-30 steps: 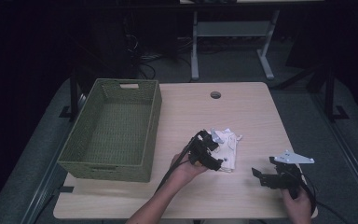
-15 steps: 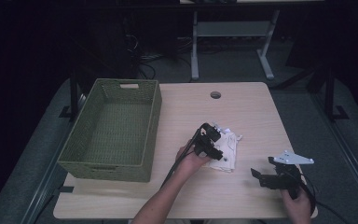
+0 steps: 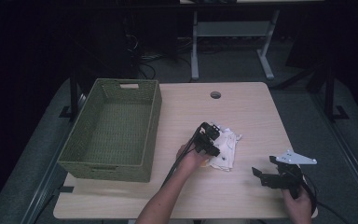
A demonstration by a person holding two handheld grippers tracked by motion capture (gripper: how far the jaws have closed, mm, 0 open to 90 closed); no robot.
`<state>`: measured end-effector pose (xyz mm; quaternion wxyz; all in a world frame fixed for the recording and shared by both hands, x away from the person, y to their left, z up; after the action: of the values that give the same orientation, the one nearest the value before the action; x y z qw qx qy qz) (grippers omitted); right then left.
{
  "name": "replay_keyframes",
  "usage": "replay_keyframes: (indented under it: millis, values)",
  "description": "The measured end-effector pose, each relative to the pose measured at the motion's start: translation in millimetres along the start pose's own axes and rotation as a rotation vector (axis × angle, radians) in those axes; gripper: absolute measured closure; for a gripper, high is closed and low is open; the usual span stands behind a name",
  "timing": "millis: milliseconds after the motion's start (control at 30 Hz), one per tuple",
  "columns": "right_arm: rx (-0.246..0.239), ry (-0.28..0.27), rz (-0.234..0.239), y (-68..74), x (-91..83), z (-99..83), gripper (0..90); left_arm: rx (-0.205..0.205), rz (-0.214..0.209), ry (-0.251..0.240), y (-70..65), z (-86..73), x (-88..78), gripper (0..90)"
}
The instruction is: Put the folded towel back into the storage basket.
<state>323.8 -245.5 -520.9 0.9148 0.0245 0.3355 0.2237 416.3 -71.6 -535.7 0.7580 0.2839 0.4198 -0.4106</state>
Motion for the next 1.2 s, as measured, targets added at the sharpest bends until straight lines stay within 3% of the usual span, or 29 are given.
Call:
replay_keyframes:
  millis: [100,133,300,567,733,800,833,900,1033,1200]
  values:
    - [-0.005,0.003,0.000,-0.2,0.4,-0.3,13.9,-0.011,0.005,0.001,-0.1,-0.9,-1.1,57.5]
    - [-0.009,0.008,0.003,0.5,0.6,-0.8,13.9,-0.006,0.010,0.001,0.3,-2.0,-2.1,63.9]
    - [-0.011,0.008,0.000,0.1,0.4,-1.0,14.0,0.012,0.011,0.000,1.6,-4.2,-3.7,78.6]
    - [-0.010,0.009,-0.001,-1.9,-0.1,-1.2,13.9,0.017,0.006,0.004,3.1,-9.8,-7.6,81.7]
    - [-0.020,0.013,0.000,0.2,0.7,-2.5,14.0,-0.029,-0.023,-0.040,5.0,-9.4,-15.5,82.0]
    - [-0.017,0.009,0.004,0.6,0.0,-2.3,14.0,-0.035,-0.042,-0.054,4.0,-9.9,-20.7,81.9]
    - [-0.013,0.008,0.004,0.8,-0.5,-2.3,14.0,-0.039,-0.083,-0.062,0.6,-11.0,-25.9,81.9]
    - [-0.016,0.004,0.002,0.5,-1.4,-2.2,14.0,-0.039,-0.104,-0.066,-1.1,-11.8,-29.4,81.9]
    - [-0.006,-0.014,-0.002,0.3,-4.4,-0.9,13.9,-0.029,-0.095,-0.096,-3.3,-15.3,-43.7,81.7]
    - [0.000,-0.031,-0.022,-0.3,-5.3,1.0,13.9,-0.019,-0.117,-0.151,-9.7,-19.3,-65.6,82.0]
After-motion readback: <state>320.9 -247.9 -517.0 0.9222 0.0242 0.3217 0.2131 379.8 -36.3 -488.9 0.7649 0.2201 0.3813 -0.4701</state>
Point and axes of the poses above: each handheld gripper's, and its own axes: x roughly forward along the jaws, z roughly out of its top, y roughly to its left, the point moved 10 cm from there along x, roughly forward along the jaws, and after that the axes turned 9 degrees about x, right-handed, at the moved point
